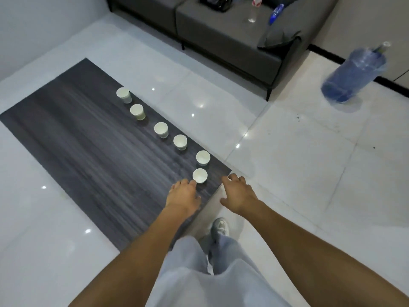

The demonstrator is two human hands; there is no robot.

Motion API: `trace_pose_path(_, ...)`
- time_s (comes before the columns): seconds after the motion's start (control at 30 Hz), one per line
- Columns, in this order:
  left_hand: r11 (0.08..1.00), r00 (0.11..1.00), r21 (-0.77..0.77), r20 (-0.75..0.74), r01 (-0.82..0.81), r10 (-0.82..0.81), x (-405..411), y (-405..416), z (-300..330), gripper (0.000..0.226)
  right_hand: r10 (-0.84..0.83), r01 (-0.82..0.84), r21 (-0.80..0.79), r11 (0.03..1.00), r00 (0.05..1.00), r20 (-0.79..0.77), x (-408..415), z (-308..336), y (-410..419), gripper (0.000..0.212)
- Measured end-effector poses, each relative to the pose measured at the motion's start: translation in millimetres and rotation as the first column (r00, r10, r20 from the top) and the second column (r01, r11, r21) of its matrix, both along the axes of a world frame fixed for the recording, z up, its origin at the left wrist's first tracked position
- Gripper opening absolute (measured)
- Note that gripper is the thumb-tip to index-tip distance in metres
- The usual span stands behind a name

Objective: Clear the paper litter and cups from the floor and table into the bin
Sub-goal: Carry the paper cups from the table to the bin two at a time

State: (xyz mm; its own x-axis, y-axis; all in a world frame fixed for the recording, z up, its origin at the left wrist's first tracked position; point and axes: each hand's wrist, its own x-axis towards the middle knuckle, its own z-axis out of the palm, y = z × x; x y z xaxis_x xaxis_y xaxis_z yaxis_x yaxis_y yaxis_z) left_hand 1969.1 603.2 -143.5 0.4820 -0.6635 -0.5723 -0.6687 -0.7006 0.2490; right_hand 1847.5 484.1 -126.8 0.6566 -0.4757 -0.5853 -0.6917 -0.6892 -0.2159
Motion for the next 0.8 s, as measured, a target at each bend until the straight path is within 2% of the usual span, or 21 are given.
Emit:
trace_pose_path(0.23,0.984,0.988,0.095,0.01,-0.153,0.153,29,-1,-49,0.044,0.113,-0.11,0.081,0.991,0.993,-0.036,44,-46,-36,0.058)
trace_pose_path(0.4,0.965,0.974,0.129,0.004,-0.226,0.228,47,-2,-98,0.049,0.129,-0.124,0.11,0.986,0.991,-0.044,71,-100,-33,0.064)
trace_pose_path(0.63,0.976,0.978,0.057,-0.013,-0.208,0.209,65,-23,-180,0.058,0.184,-0.181,0.066,0.981,0.982,-0.041,115,-193,-38,0.067)
trace_pose_path(0.8,0.976,0.983,0.119,0.019,-0.183,0.182,68,-25,-229,0.065,0.264,-0.263,0.041,0.964,0.963,-0.043,135,-247,-34,0.07)
